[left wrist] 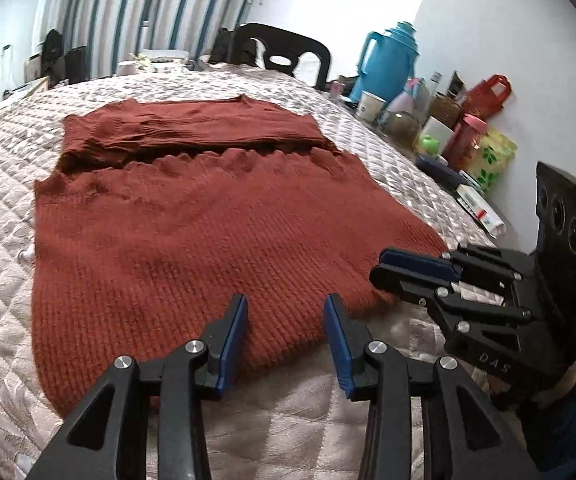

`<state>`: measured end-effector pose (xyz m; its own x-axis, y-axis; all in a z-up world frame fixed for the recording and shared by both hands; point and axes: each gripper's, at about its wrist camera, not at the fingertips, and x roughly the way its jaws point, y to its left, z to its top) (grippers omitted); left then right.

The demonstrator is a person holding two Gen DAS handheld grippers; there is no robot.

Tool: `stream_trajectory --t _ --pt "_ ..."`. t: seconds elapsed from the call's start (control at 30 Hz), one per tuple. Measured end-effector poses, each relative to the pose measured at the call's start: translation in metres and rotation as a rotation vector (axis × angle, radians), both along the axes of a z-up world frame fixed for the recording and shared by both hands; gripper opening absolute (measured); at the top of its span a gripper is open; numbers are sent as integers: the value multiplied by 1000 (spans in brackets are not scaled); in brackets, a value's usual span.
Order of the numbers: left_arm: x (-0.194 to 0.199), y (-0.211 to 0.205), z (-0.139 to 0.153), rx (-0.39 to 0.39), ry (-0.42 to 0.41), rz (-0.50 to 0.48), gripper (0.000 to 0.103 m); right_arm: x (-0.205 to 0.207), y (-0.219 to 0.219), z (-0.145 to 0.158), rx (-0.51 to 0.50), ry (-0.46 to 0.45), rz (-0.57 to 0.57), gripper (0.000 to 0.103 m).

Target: Fold small clothes

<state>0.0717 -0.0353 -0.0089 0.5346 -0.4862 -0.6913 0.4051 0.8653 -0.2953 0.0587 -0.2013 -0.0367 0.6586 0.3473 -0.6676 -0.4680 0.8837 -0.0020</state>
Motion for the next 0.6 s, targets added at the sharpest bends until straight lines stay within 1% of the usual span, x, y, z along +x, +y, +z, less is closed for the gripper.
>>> stream_trajectory --t 0.1,0.13,0.23,0.33,0.43,0.5,0.53,0.57,0.6 --pt "-1 3 -8 -1 7 10 42 7 7 -15 -33 42 14 15" --pt "-3 3 -7 2 -1 11 42 5 7 -15 -29 27 16 16" --pt "-7 5 -2 0 -8 28 42 4 4 -10 -19 29 15 16" --pt "-12 16 3 9 -38 71 42 -2 -8 -2 11 -2 -2 16" --pt "-14 34 2 5 -44 134 42 -5 -26 -1 17 -12 -72 16" --pt "-14 45 -6 1 -25 167 42 -1 -44 -7 30 15 -142 16" --pt "-14 51 -10 -15 -16 169 42 1 -49 -12 26 36 -162 16" --pt "-16 55 -11 -41 -20 167 42 1 -55 -15 49 47 -164 16" --pt "-18 57 -10 -46 -21 168 42 1 -59 -13 74 55 -166 16"
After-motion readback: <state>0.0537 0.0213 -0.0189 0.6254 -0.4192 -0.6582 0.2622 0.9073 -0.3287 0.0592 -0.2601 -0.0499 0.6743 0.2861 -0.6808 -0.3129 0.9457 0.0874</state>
